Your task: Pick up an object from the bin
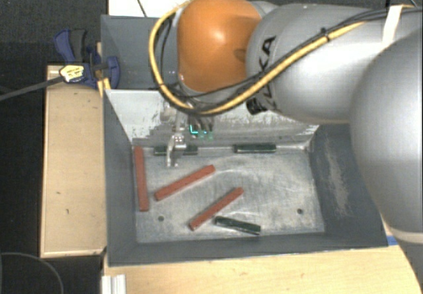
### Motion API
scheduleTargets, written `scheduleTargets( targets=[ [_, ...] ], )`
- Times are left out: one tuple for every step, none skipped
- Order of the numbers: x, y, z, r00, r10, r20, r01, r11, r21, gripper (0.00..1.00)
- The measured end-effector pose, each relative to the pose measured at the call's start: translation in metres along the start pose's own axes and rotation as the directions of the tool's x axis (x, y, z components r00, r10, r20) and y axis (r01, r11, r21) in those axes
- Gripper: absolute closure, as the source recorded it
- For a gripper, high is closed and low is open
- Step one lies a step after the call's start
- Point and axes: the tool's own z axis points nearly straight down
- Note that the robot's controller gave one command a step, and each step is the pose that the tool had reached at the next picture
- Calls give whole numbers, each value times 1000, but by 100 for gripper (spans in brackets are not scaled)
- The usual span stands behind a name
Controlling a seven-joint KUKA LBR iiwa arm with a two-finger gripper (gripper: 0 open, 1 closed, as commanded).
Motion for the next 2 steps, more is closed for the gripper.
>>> scheduleTargets(
  targets=[
    [33,-27,46,999,49,4,-49,999,-2,0],
    [41,-79,144,995,99,7,-99,995,-3,100]
  ],
)
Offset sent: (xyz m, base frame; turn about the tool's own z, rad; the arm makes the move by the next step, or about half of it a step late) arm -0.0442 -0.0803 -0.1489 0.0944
